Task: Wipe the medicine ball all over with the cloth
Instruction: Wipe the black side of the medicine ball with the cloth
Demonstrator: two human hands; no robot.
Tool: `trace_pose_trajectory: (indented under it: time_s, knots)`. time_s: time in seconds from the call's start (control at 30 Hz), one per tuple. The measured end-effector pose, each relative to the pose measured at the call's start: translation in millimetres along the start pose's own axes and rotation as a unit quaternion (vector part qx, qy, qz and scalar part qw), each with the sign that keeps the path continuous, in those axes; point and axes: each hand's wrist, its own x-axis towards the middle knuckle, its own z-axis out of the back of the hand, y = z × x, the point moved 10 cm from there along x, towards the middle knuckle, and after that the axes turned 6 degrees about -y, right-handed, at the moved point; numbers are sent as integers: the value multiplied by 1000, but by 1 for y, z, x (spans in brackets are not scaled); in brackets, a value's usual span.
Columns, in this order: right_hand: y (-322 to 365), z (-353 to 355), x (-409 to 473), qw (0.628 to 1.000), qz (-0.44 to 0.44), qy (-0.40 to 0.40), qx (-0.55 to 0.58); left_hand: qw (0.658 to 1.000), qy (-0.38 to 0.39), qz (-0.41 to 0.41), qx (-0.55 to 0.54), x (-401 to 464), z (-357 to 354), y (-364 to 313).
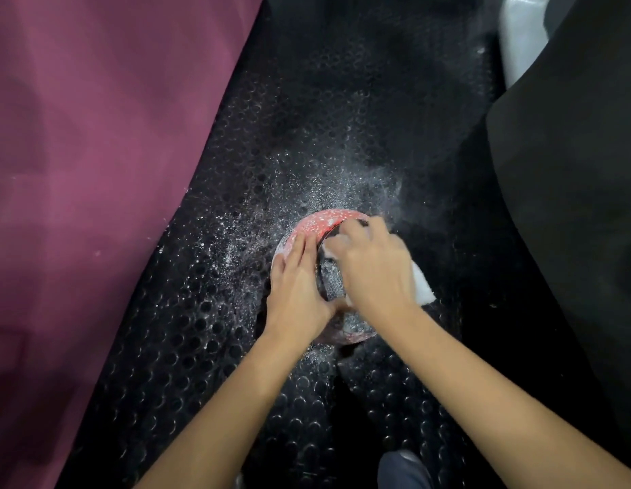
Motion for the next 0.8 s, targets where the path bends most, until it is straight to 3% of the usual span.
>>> trace_pose_trajectory:
  time_s: [0.07,0.17,0.3,0.43,0.57,0.7,0.8]
  knots:
    - [-2,1,3,1000,18,-20,3,1000,-1,-3,1,-2,-1,1]
    - [-21,6,12,998,-36,-40,18,1000,8,20,-3,-2,-5,7]
    - [5,1,1,999,42,-23,-9,1000,-1,7,3,-1,-3,9]
    - [-22,6,13,997,-39,-64,21,1000,9,20,-4,-1,-5,9]
    - [-7,4,1,997,27,-63,28,1000,4,29,-3,-2,-2,11]
    - [-63,-14,3,992,-114,-4,56,999,16,33,8,-2,-4,8]
    - [-62,-17,3,989,-132,-27,66,999,17,19,24,2,2,0]
